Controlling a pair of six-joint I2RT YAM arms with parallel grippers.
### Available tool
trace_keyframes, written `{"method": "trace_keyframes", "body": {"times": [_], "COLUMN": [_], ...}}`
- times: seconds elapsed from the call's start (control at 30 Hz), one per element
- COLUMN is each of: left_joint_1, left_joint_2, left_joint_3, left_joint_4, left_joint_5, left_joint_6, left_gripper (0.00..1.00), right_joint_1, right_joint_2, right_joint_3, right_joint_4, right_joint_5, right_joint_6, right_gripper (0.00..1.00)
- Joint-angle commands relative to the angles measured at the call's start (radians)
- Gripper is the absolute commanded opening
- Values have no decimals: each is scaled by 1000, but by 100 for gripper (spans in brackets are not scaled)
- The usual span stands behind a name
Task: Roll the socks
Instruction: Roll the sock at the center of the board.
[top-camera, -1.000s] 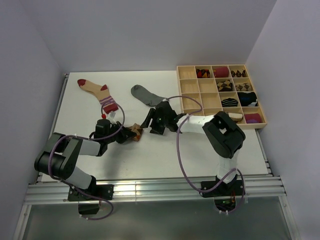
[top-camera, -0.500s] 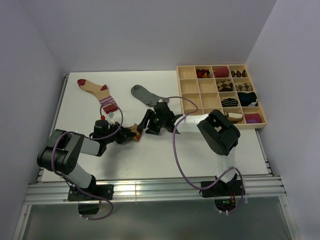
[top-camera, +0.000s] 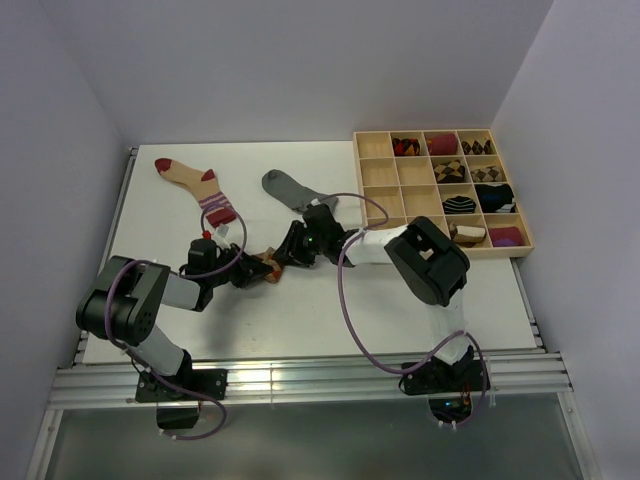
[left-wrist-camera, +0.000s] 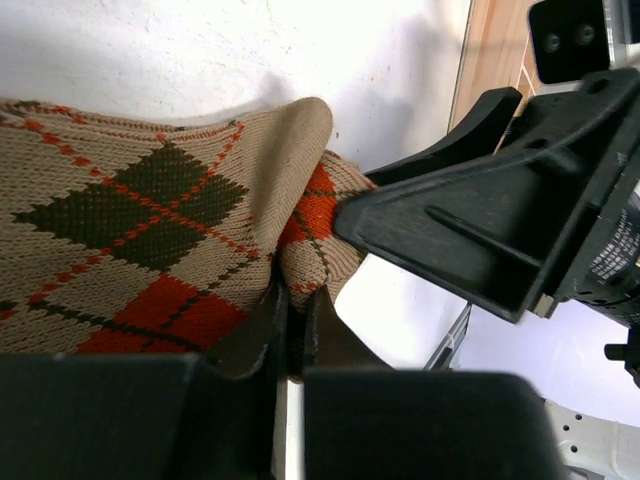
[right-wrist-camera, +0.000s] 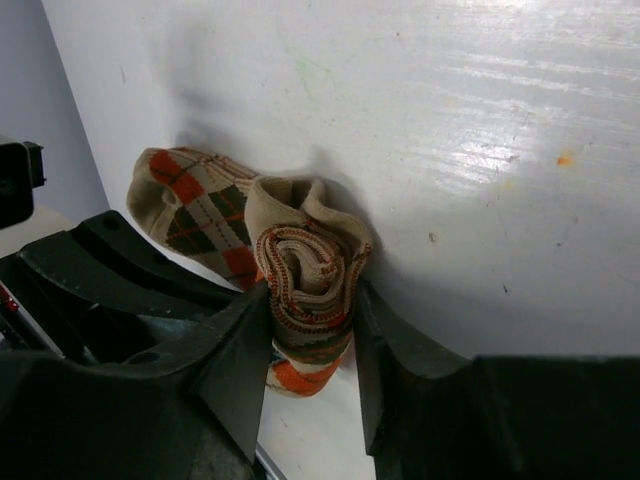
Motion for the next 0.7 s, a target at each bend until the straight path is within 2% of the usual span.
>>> {"method": "trace_keyframes", "body": {"times": [0.0, 0.07, 0.1, 0.2, 0.4, 0.5, 0.67], "left_joint_1": [-1, -1, -1, -3, -41, -106, -282], "left_joint_2": [53, 54, 53, 28, -106, -186, -291], "left_joint_3": [-28, -23, -21, -2, 72, 104, 183], "left_joint_4": [-177, -176, -179, -218, -365, -437, -534], "left_joint_5": [-47, -41, -41, -50, -161, -262, -571], "left_joint_6": [45, 52, 58, 89, 180, 238, 379], "left_gripper": [8, 14, 22, 34, 52, 53, 54], "right_joint_1": [9, 9, 9, 3, -24, -33, -34], "right_joint_2": [39, 43, 40, 19, -68, -91, -134], "right_joint_3": [42, 41, 38, 23, -23, -30, -36], "right_joint_4": [5, 4, 1, -18, -113, -175, -277], "right_joint_5": [0, 2, 2, 19, 102, 152, 214], "right_joint_6": [-26, -26, -27, -37, -55, -61, -44], "right_gripper": [41, 33, 19, 0, 0, 0, 0]}}
